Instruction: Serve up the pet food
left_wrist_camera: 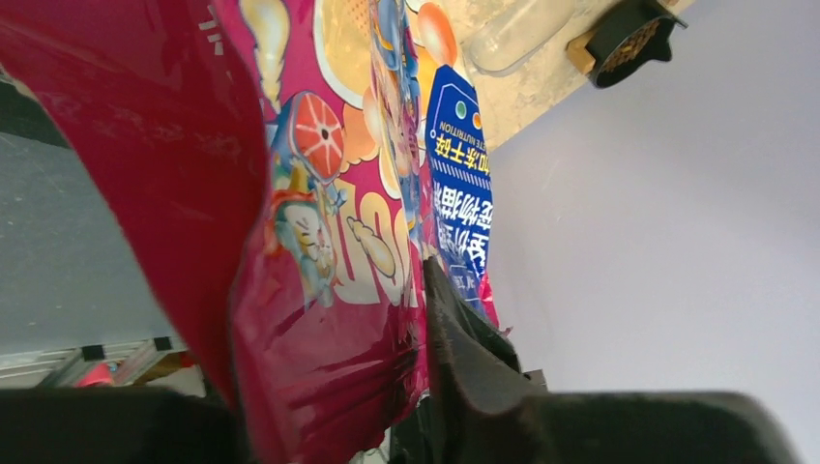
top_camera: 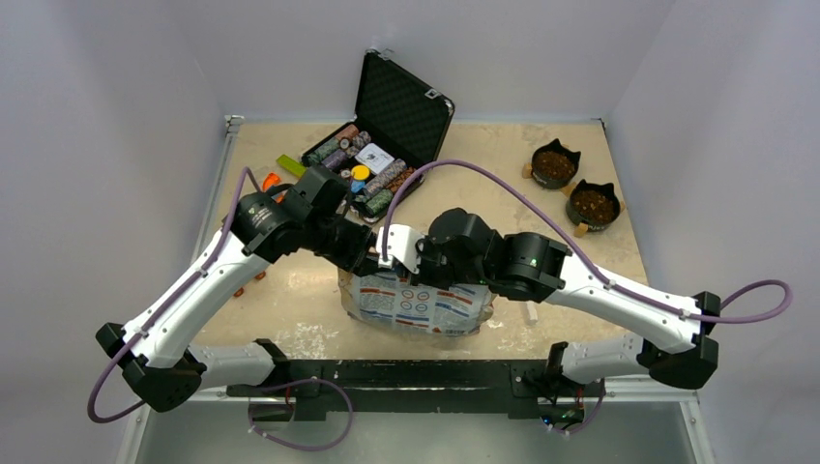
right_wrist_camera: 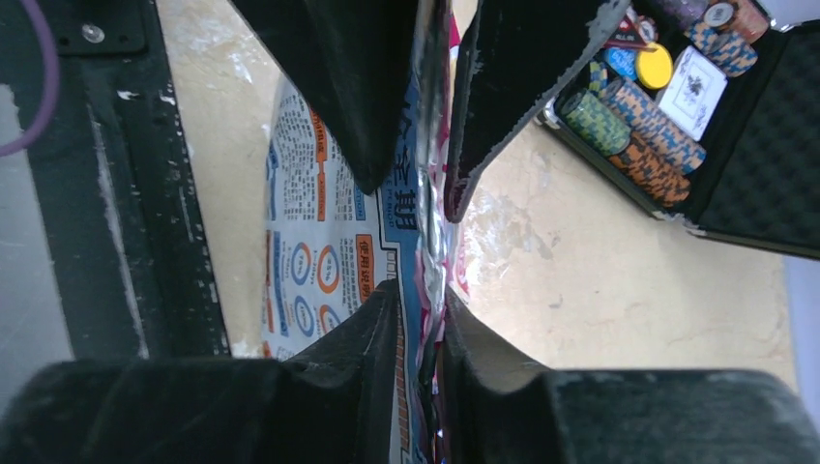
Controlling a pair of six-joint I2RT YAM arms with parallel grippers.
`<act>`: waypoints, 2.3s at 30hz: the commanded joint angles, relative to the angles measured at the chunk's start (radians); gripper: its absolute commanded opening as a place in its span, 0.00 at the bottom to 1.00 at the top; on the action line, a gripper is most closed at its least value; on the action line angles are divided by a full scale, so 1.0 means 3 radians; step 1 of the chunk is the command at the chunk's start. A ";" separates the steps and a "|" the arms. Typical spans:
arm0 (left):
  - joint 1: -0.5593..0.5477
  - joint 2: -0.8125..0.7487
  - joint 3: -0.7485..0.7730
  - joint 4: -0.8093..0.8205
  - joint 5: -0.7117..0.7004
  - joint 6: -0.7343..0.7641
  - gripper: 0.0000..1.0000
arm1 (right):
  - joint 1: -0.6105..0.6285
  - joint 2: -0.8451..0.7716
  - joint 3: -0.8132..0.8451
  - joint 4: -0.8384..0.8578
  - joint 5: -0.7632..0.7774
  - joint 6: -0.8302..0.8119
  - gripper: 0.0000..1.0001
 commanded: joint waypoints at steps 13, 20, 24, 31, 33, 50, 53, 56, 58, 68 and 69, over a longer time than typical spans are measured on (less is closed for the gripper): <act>0.0512 -0.0506 -0.0261 -0.0189 -0.0181 -0.0262 0.00 | 0.0064 -0.0947 -0.0833 0.0011 0.0738 -0.0018 0.00; 0.0629 -0.0677 -0.0454 -0.0203 -0.0062 -0.0252 0.00 | 0.0064 -0.1374 -0.1156 -0.0089 0.0619 0.0263 0.00; 0.0618 -0.0614 -0.0331 -0.0124 -0.0014 -0.0131 0.00 | 0.0064 -0.1151 -0.0910 0.0029 0.0531 0.0183 0.00; 0.0307 -0.0429 -0.0239 0.0219 0.0169 -0.0127 0.33 | 0.0064 -0.0676 -0.0460 0.0086 0.0087 0.0057 0.23; 0.0205 -0.0368 -0.0208 0.0250 0.0163 -0.0162 0.40 | 0.0064 -0.0675 -0.0465 0.0091 0.0070 0.0034 0.35; -0.0240 0.0130 0.0034 0.0438 0.0177 -0.0207 0.07 | -0.0069 -0.1269 -0.1042 0.0262 0.0114 0.0069 0.28; -0.0241 0.0030 -0.0037 0.0445 0.0109 -0.0199 0.00 | -0.0069 -0.1267 -0.1068 0.0364 0.0126 0.0038 0.01; -0.0241 -0.0102 -0.0142 0.0469 0.0014 -0.0169 0.00 | -0.0069 -0.1279 -0.1079 0.0327 -0.0190 -0.0166 0.00; -0.0241 -0.0203 -0.0213 0.0478 -0.0079 -0.0161 0.00 | -0.0053 -0.1306 -0.1132 0.0322 -0.0331 -0.0214 0.00; -0.0237 -0.0571 -0.0454 0.0776 -0.0553 -0.0330 0.00 | 0.0028 -0.1904 -0.1642 0.0798 0.0245 -0.0242 0.00; -0.0236 -0.0561 -0.0445 0.0778 -0.0555 -0.0337 0.00 | 0.0028 -0.1932 -0.1664 0.0799 0.0223 -0.0244 0.00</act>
